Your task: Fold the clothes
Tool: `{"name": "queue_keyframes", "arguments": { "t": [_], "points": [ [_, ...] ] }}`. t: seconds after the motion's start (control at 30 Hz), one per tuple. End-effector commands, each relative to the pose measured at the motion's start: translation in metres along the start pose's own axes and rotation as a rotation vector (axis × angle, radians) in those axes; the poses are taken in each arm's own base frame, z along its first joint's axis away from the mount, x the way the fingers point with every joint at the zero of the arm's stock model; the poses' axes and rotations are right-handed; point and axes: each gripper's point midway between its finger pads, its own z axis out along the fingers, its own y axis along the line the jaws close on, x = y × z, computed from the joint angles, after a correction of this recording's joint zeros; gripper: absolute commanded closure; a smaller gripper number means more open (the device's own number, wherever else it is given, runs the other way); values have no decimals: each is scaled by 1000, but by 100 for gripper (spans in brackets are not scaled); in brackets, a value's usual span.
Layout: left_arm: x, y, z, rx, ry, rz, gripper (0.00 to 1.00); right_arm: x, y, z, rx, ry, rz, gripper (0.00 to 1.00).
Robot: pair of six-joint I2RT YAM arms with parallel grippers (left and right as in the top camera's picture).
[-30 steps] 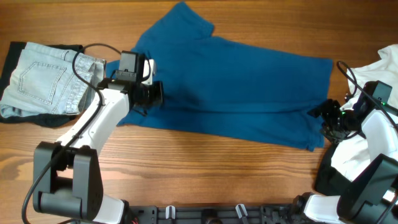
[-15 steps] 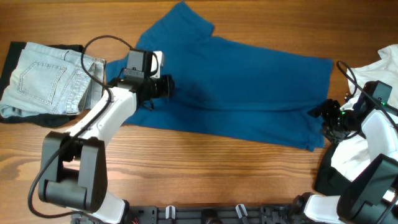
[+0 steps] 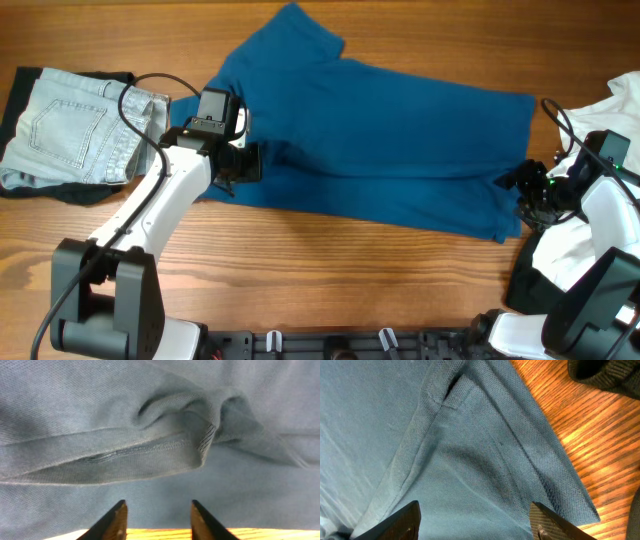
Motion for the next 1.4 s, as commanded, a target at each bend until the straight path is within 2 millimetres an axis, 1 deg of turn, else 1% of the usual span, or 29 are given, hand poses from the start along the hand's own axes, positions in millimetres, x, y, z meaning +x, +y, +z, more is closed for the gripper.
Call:
{"name": "queue_keyframes", "arguments": {
  "t": [0.0, 0.03, 0.07, 0.1, 0.13, 0.2, 0.27, 0.3, 0.37, 0.43, 0.5, 0.57, 0.67, 0.77, 0.9, 0.97, 1.07, 1.13, 1.17, 1.23, 1.3, 1.33, 1.37],
  "points": [
    [10, 17, 14, -67, 24, 2, 68, -6, 7, -8, -28, -28, -16, 30],
    [13, 16, 18, -63, 37, 2, 68, -6, 7, -8, -28, -28, -16, 30],
    [15, 17, 21, -65, 48, 1, 65, -6, 7, -8, -28, -28, -17, 30],
    [16, 18, 25, -68, 54, 1, 59, -6, 7, -8, -28, -28, -17, 31],
    [14, 18, 27, -68, 46, 3, 58, -6, 7, -8, -28, -28, -17, 31],
    [10, 21, 29, -83, 22, 6, 56, -6, 7, -8, -28, -28, -17, 31],
    [6, 21, 34, -82, 1, 7, 58, -6, 7, -8, -28, -28, -18, 31],
    [3, 21, 35, -82, -8, 8, 61, -6, 7, -8, -28, -28, -18, 31],
    [-3, 24, 37, -102, -35, 9, 73, -6, 7, -8, -28, -28, -17, 31],
    [-10, 25, 38, -110, -61, 10, 81, -6, 7, -9, -29, -29, -17, 31],
    [-12, 25, 40, -108, -70, 15, 96, -6, 7, -8, -28, -28, -17, 30],
    [-14, 25, 44, -110, -74, 45, 96, -6, 7, -8, -28, -28, -18, 30],
    [-19, 24, 44, -108, -92, 52, 96, -6, 7, -8, -28, -28, -17, 30],
    [-35, 20, 36, -97, -142, 52, 96, -7, 7, -8, -29, -30, -18, 30],
    [-74, 12, 19, -87, -269, 55, 96, -7, 7, -8, -29, -31, -18, 30],
    [-88, 9, 13, -76, -322, 56, 96, -7, 7, -8, -29, -31, -18, 30],
    [-99, 5, 10, -61, -368, 59, 96, -7, 7, -8, -29, -31, -18, 30],
    [-95, 4, 10, -54, -350, 60, 96, -7, 7, -8, -29, -31, -18, 30],
    [-90, 2, 10, -44, -327, 61, 92, -7, 7, -8, -29, -31, -18, 30],
    [-71, -5, 12, 7, -246, 67, 82, -6, 7, -8, -28, -29, -19, 29],
    [-50, -20, 12, 101, -155, 73, 74, -6, 7, -8, -28, -29, -19, 29],
    [-41, -25, 13, 133, -119, 72, 68, -7, 7, -8, -29, -30, -19, 27],
    [-34, -27, 13, 153, -90, 71, 66, -7, 7, -8, -29, -31, -19, 27]
  ]
}}
